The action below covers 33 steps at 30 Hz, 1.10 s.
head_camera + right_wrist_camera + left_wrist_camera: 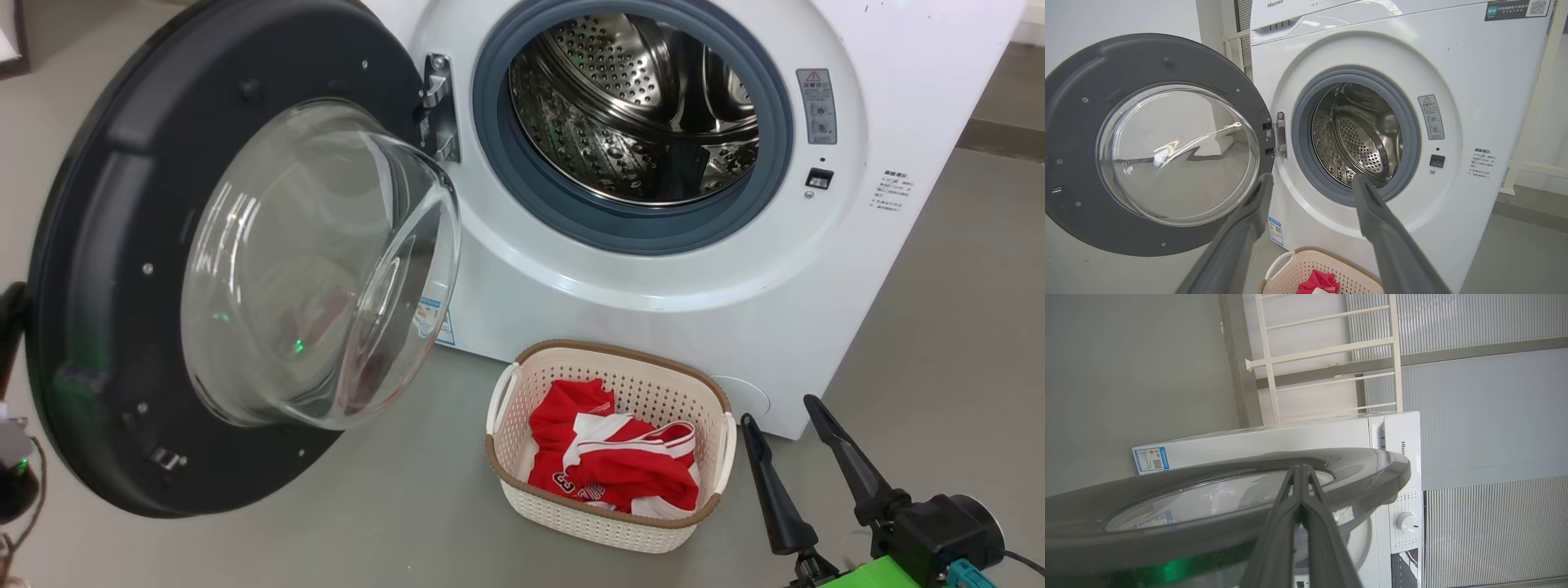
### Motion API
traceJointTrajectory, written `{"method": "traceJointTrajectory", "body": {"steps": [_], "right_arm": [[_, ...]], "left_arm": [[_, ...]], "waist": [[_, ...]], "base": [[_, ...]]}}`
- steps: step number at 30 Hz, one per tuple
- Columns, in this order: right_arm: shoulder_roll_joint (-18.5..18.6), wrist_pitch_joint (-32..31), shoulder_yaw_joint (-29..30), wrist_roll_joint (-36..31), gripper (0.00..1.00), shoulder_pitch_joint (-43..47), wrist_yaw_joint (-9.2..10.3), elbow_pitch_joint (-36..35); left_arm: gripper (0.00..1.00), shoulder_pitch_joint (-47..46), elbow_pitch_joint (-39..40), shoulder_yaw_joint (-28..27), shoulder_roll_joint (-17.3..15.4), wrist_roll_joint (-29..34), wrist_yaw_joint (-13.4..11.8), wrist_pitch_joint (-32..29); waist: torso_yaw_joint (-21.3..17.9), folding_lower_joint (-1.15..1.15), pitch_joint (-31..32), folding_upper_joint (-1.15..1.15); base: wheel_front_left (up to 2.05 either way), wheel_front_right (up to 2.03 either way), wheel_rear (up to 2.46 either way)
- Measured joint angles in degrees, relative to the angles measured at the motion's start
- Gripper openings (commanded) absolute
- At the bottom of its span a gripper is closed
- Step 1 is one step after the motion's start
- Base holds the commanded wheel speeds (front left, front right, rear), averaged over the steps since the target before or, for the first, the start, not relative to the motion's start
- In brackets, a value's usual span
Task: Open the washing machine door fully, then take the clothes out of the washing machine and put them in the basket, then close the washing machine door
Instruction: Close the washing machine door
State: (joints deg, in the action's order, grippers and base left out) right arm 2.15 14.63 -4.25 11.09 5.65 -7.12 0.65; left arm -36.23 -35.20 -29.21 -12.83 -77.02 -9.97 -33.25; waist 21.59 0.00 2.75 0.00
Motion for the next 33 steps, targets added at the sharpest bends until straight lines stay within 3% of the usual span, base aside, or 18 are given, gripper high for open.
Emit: {"method": "traceJointTrajectory", "body": {"steps": [4, 13, 24, 33], "right_arm": [[0.0, 0.0, 0.3, 0.0, 1.0, 0.0, 0.0, -0.1], [0.0, 0.0, 0.4, 0.1, 1.0, 0.0, 0.0, -0.4], [0.0, 0.0, 0.4, 0.7, 1.0, 0.0, 0.0, -0.6], [0.0, 0.0, 0.3, 1.1, 1.0, 0.0, 0.0, -0.7]], "left_arm": [[0.0, 2.9, 5.5, -0.9, 2.6, -2.0, -0.2, -1.7], [0.0, 8.4, 14.6, 1.1, 9.0, -3.3, -3.2, -4.1], [0.0, 13.0, 25.1, 4.4, 10.5, -7.3, -5.7, -4.8], [0.0, 16.8, 31.4, 10.3, 10.6, -12.3, -7.0, -3.4]], "waist": [[0.1, 0.0, -0.1, 0.0], [0.3, 0.0, -0.3, 0.0], [0.5, 0.0, -0.8, 0.0], [-0.2, 0.0, -1.5, 0.0]], "base": [[0.0, 0.0, 0.0], [0.0, 0.0, 0.0], [0.0, 0.0, 0.0], [0.0, 0.0, 0.0]]}}
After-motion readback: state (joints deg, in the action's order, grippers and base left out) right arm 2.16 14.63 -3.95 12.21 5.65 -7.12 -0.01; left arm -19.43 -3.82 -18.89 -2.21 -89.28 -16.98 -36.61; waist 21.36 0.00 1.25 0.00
